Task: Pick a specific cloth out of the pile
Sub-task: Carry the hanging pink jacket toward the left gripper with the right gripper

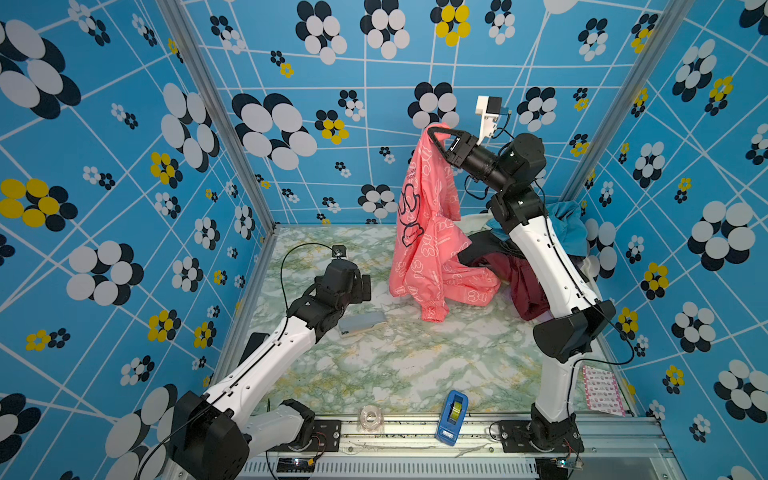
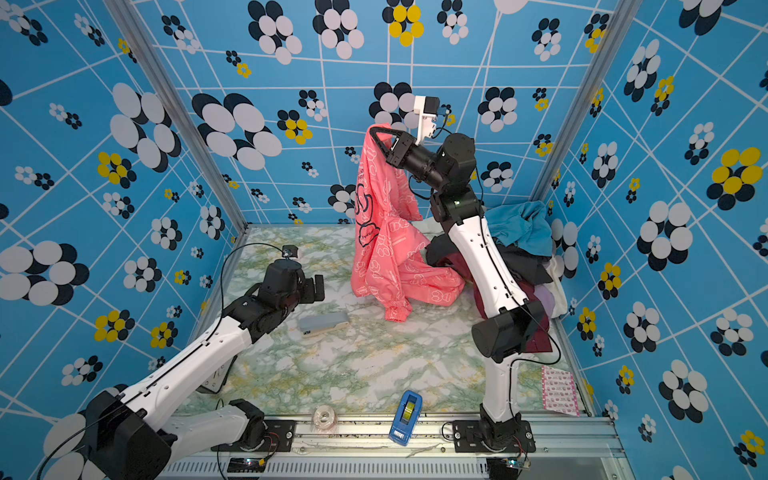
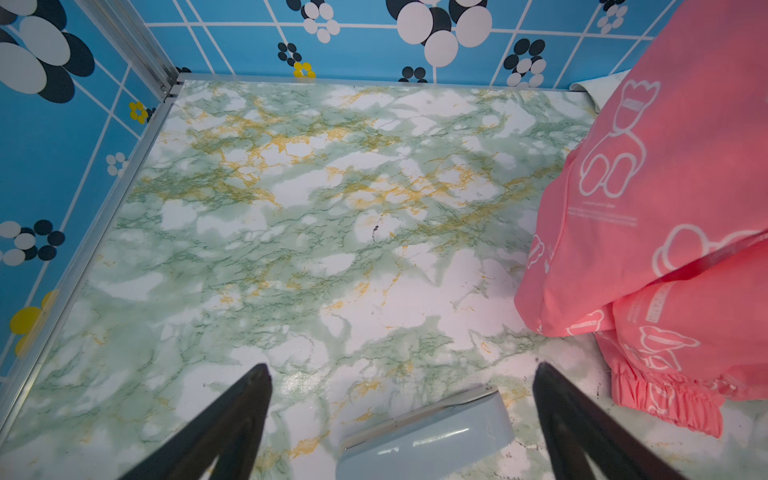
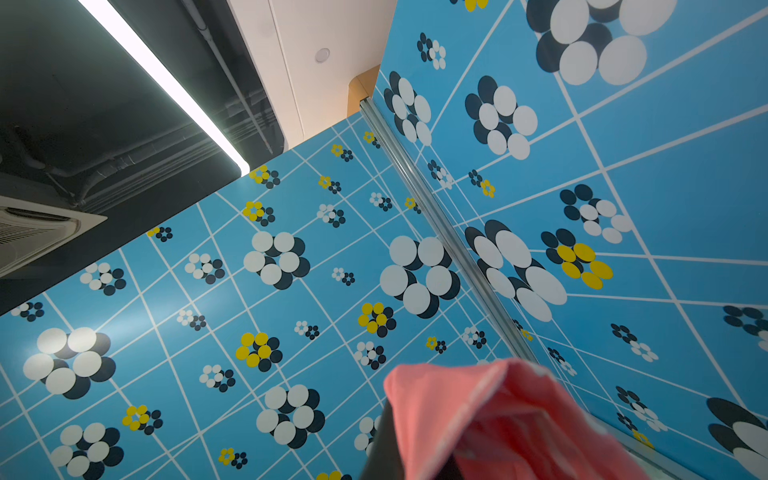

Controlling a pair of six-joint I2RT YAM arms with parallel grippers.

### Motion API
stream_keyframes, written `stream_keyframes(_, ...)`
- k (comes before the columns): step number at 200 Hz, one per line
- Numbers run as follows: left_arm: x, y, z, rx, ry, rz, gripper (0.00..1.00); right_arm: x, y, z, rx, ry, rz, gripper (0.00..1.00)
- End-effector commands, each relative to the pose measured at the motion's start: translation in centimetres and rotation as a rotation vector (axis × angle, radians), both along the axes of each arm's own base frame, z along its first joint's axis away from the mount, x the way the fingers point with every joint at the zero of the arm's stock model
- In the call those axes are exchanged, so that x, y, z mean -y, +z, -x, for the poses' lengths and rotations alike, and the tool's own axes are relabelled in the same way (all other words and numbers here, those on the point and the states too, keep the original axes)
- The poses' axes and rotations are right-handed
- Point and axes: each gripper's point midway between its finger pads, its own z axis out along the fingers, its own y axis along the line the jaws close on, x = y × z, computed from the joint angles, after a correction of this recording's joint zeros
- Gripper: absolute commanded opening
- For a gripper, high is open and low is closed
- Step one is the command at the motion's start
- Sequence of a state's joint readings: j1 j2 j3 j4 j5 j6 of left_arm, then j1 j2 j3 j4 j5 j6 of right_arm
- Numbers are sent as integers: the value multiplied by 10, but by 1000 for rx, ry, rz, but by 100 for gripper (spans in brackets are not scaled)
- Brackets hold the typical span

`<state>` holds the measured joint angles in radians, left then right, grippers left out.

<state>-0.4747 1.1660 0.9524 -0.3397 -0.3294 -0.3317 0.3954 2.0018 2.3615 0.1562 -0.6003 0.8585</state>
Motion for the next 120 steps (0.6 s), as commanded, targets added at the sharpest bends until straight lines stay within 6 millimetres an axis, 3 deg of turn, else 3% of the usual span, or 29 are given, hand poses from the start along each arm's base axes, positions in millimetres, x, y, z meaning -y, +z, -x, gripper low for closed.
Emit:
stream_keyframes(1, 6, 11, 4, 51, -29, 36, 99, -7, 16, 16, 31, 50, -15, 0)
stream_keyframes(41, 6, 21, 8, 99, -41, 67, 99, -30, 8, 13, 19, 115, -27, 0)
stream_keyframes(71, 4, 28, 11, 121, -41, 76, 99, -46, 15, 21, 59, 171, -68, 0)
stream_keyframes(73, 3, 28, 11, 123, -41, 75, 99, -50, 6, 13, 42, 174, -64, 0)
stream_keyframes(78, 3, 30, 12, 127, -41, 76, 99, -53, 3, 10, 39, 181, -70, 0)
stream_keyframes(120, -2, 34, 17, 145, -32, 76, 99, -64, 9, 11, 67, 206, -134, 0)
